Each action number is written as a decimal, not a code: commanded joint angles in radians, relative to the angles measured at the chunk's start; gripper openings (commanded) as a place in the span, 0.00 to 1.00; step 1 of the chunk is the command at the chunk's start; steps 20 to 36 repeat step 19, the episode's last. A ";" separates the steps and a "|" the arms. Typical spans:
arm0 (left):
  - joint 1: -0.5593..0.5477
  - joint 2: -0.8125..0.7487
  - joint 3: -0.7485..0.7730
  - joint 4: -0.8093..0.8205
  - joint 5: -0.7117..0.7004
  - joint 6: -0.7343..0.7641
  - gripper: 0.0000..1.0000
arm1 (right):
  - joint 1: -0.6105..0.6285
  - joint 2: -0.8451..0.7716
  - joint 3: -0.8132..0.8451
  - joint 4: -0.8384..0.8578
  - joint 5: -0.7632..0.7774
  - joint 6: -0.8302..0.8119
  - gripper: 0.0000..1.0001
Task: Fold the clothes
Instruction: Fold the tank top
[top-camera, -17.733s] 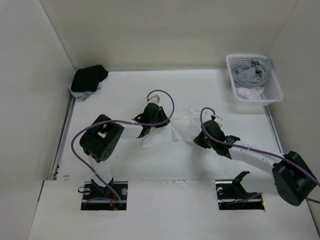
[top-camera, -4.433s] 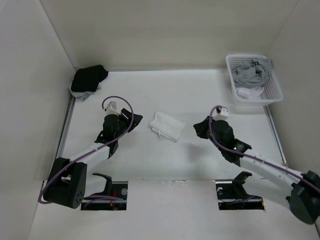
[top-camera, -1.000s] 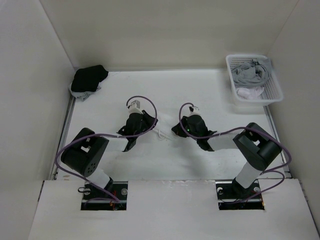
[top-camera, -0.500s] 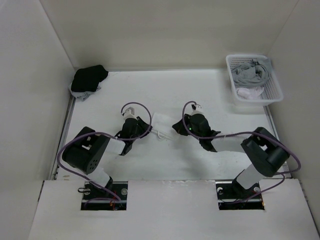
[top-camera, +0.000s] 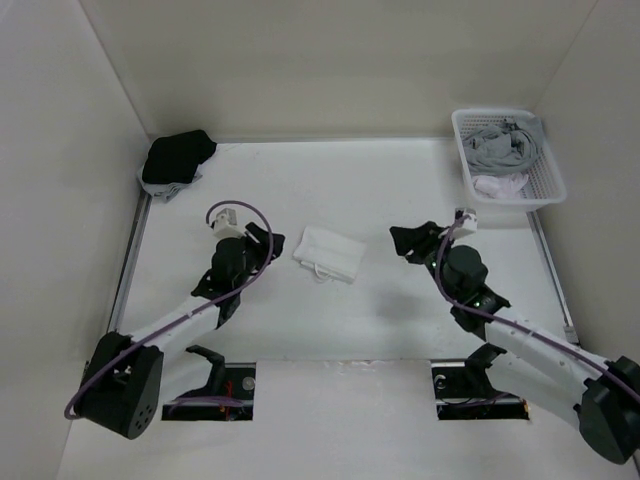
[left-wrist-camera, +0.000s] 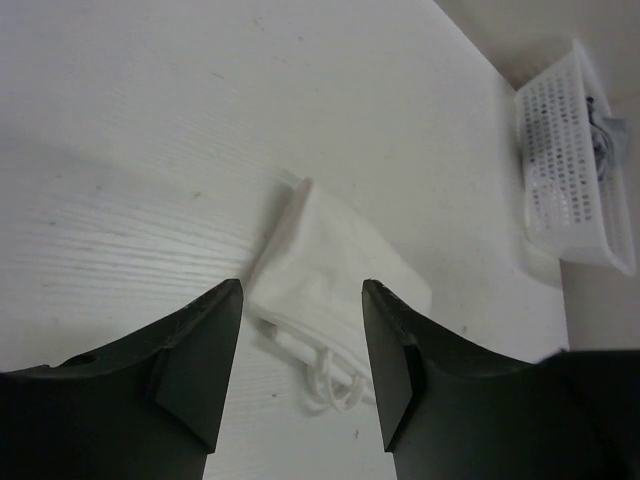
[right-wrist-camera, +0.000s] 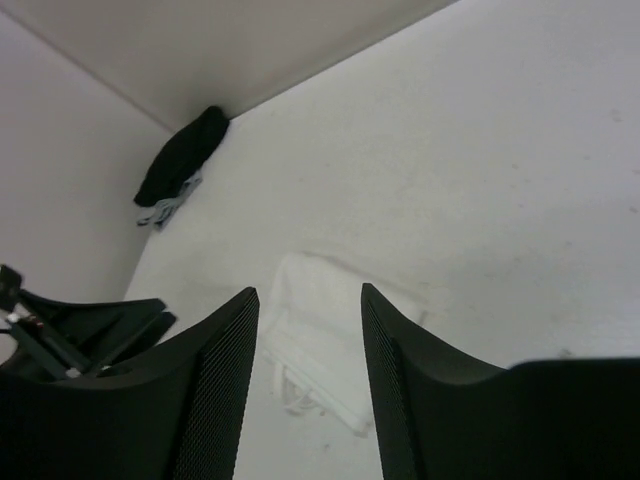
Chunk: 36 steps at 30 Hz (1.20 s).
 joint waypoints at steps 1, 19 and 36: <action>0.072 -0.050 -0.008 -0.147 -0.015 0.030 0.50 | -0.024 -0.043 -0.092 -0.020 0.114 -0.032 0.52; 0.083 0.090 0.048 -0.122 0.025 0.078 0.50 | -0.200 0.093 -0.160 0.036 0.048 0.040 0.55; 0.083 0.090 0.048 -0.122 0.025 0.078 0.50 | -0.200 0.093 -0.160 0.036 0.048 0.040 0.55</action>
